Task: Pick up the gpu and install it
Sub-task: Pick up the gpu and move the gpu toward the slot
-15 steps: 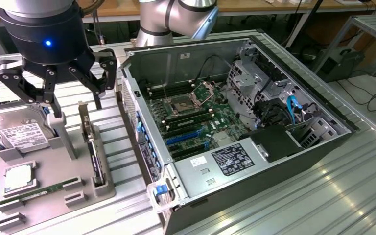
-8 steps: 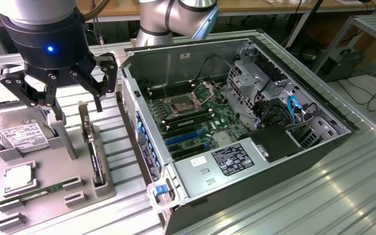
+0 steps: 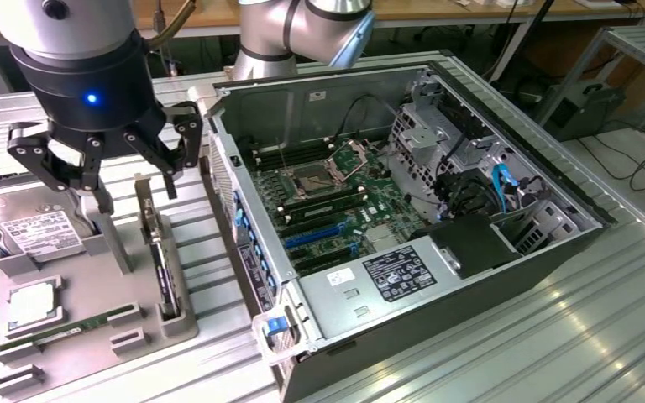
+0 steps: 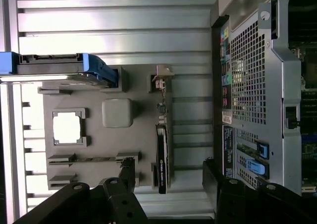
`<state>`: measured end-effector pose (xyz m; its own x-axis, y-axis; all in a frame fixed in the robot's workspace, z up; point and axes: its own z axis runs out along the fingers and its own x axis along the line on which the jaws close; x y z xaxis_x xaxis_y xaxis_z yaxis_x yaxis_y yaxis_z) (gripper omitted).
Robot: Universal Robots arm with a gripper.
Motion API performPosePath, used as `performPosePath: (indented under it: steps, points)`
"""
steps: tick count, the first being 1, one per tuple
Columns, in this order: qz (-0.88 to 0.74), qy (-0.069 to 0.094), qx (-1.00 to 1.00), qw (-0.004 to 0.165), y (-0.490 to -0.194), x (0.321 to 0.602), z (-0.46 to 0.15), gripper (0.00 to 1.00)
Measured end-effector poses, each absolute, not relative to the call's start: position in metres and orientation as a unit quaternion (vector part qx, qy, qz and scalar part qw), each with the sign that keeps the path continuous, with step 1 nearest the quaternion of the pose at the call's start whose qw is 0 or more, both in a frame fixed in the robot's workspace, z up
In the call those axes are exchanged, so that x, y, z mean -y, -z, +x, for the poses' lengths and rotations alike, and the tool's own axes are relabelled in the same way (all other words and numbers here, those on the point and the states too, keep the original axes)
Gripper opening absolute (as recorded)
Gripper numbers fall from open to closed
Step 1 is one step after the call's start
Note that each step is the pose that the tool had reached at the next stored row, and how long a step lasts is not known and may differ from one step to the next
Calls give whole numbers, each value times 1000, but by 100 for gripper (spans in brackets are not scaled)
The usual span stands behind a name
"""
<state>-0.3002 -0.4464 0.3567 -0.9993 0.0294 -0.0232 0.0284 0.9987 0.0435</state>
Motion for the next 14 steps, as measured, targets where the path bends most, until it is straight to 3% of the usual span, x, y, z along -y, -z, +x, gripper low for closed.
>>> performPosePath:
  steps: [14]
  points:
    - [3,-23,-1000,9,-336,449,-300,66]
